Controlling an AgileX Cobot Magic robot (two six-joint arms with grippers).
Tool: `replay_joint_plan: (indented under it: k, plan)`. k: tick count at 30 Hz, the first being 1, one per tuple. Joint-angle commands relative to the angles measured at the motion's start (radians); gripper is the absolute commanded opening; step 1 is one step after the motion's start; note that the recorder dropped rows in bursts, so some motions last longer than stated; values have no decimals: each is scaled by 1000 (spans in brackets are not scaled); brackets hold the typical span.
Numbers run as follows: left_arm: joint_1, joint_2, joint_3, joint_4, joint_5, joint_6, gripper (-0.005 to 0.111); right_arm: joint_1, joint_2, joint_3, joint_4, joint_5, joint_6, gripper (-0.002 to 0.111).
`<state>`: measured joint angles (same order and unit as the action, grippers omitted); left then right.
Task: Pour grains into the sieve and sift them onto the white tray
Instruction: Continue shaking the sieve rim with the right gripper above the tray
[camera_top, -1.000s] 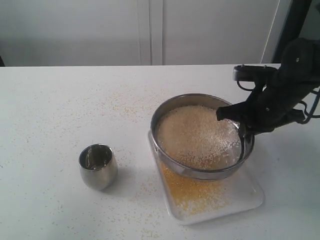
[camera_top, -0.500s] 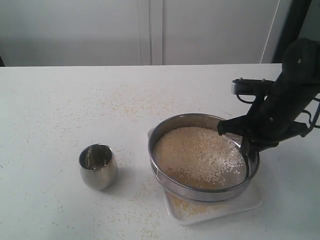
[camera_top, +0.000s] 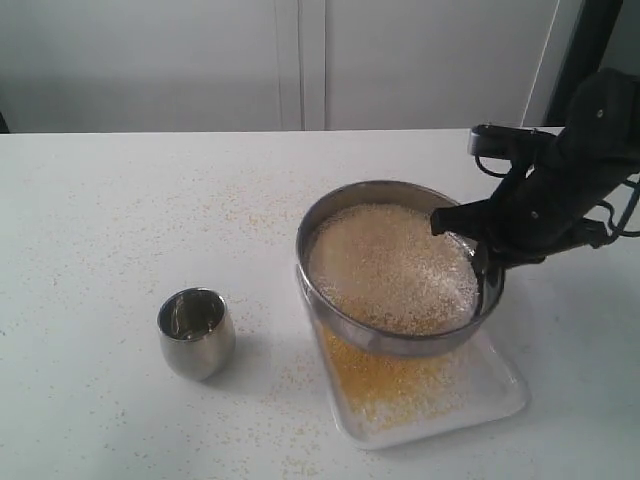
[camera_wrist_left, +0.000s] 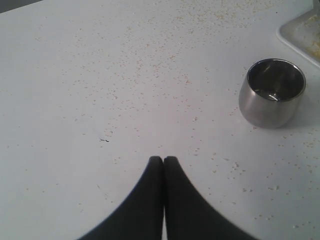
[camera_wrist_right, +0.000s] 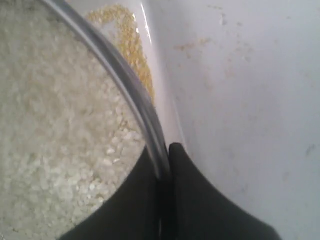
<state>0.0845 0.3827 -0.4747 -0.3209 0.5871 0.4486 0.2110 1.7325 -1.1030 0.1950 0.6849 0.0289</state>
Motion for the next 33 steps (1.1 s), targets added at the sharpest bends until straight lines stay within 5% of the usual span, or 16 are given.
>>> replay_joint_plan:
  k: [1,2,3,4,6,7,8,9,12,15,18,21,33]
  plan:
    - [-6,-5,3,-9,9,-1,0,-2,-16,10,23,-14,1,0]
    - [-6,-5,3,-9,9,-1,0,-2,6,7,37,-201,1,0]
    - [-6,-5,3,-9,9,-1,0,-2,8,1,51,-157,5,0]
    - [-6,-5,3,-9,9,-1,0,-2,-5,-22,44,83,-29,0]
    - [-6,-5,3,-9,9,-1,0,-2,-10,-3,42,244,-45,0]
    - [-6,-5,3,-9,9,-1,0,-2,-7,1,58,138,-54,0]
    - [-6,-5,3,-9,9,-1,0,-2,8,10,62,-149,-55,0]
    - [-6,-5,3,-9,9,-1,0,-2,14,4,66,-125,-29,0]
    - [-6,-5,3,-9,9,-1,0,-2,-9,12,40,264,-52,0]
    - [-6,-5,3,-9,9,-1,0,-2,17,31,50,-164,-49,0]
    - [-6,-5,3,-9,9,-1,0,-2,-10,33,28,255,-36,0]
    - [-6,-5,3,-9,9,-1,0,-2,1,47,41,-129,-21,0]
    - [-6,-5,3,-9,9,-1,0,-2,-6,29,61,-17,-69,0]
